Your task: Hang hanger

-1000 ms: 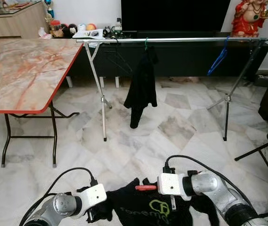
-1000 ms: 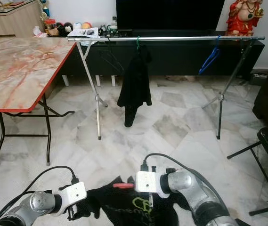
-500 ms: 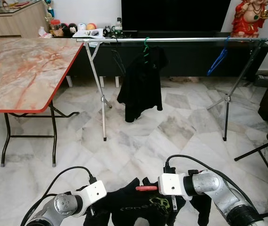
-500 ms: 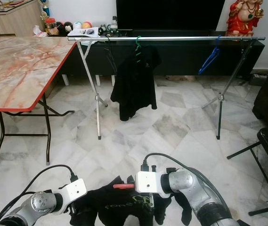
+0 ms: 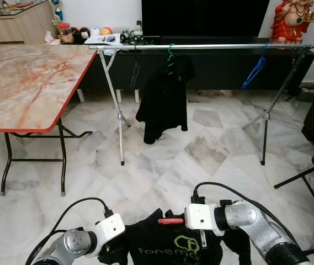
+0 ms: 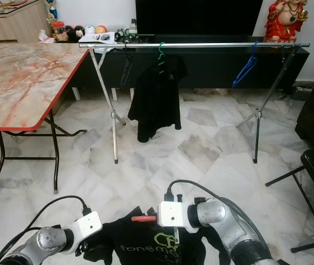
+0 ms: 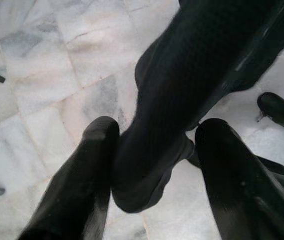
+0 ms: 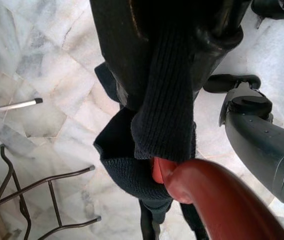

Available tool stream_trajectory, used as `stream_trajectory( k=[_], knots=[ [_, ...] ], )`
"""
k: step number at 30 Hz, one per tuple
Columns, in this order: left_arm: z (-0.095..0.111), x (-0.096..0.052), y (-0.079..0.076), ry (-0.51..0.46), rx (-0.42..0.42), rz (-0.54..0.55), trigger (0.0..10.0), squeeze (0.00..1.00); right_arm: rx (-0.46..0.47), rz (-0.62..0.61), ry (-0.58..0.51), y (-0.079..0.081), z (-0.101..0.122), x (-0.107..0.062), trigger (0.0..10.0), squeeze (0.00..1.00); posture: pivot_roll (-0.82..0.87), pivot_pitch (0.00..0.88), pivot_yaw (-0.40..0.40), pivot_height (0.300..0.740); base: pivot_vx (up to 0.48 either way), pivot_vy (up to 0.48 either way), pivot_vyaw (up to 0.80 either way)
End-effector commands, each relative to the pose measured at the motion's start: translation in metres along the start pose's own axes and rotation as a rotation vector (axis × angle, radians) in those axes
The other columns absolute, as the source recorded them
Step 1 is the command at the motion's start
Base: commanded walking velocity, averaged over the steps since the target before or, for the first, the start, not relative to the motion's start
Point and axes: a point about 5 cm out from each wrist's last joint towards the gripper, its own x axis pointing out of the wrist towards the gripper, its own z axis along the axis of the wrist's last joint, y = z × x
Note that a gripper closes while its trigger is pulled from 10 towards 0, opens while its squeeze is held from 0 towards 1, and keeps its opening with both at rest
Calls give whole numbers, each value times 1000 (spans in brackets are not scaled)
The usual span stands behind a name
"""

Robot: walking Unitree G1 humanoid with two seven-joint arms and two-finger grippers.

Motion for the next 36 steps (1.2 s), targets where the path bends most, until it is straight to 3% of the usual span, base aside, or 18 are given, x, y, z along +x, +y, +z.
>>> stream_trajectory(
  k=[1, 28, 36],
  knots=[
    [-5, 0, -3, 21, -23, -3, 0, 0, -24, -14, -36, -3, 9, 0, 10000, 0, 37, 53, 25, 740, 0, 0, 0],
    [-6, -1, -3, 20, -40, -13, 0, 0, -7, -40, -30, -2, 8, 2, 10000, 0, 41, 75, 29, 740, 0, 0, 0],
    [-10, -2, -5, 40, -33, -13, 0, 0, -28, -53, 38, -1, 0, 0, 10000, 0, 43, 77, 29, 740, 0, 0, 0]
  ],
)
